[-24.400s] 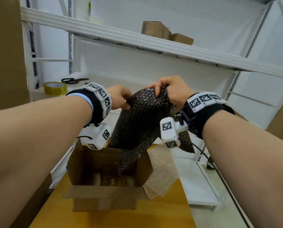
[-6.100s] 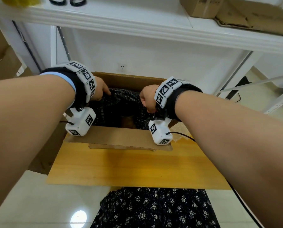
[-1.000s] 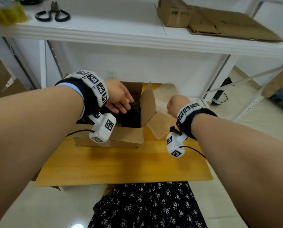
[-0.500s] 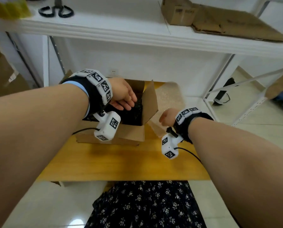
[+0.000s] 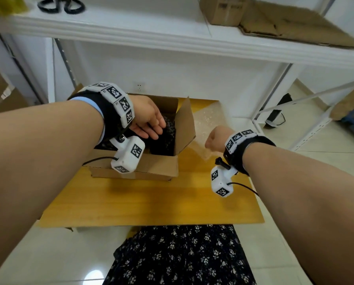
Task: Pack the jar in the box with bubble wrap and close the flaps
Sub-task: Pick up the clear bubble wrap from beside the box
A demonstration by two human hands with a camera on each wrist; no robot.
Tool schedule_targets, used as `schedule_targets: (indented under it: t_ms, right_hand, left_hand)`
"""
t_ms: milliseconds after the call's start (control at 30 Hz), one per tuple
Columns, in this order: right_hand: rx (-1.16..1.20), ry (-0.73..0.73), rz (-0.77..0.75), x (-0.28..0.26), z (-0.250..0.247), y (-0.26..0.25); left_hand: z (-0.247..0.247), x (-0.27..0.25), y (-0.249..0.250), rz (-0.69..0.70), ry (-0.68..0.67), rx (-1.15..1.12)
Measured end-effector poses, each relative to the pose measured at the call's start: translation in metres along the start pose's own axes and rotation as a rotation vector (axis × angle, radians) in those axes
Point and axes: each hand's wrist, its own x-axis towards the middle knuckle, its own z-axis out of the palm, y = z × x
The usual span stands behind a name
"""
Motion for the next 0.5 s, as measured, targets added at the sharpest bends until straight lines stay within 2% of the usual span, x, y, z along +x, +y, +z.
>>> schedule_targets:
  t_ms: [100, 200, 267, 400, 500]
  right_hand:
    - [0.046, 0.038, -0.054, -0.012, -0.011, 0.001]
    - [0.148, -0.003, -0.053, -0.022, -0.02, 0.0]
    - [0.203, 0.056, -0.041, -0.026, -0.031, -0.002]
    - [0.283, 0.462, 0.022, -0.046, -0.078, -0.004]
    - [0.388, 0.746, 0.004, -0.07, -0.122, -0.015]
  left_hand:
    - [-0.002, -0.01, 0.0, -0.001, 0.015, 0.004]
    - [-0.003, -0.023, 0.002, -0.004, 0.02, -0.01]
    - [-0.005, -0.032, 0.004, 0.002, 0.027, -0.02]
    - [-0.01, -0.047, 0.012, 0.067, 0.071, -0.005]
    - [-0.013, -0.058, 0.026, 0.145, 0.107, -0.036]
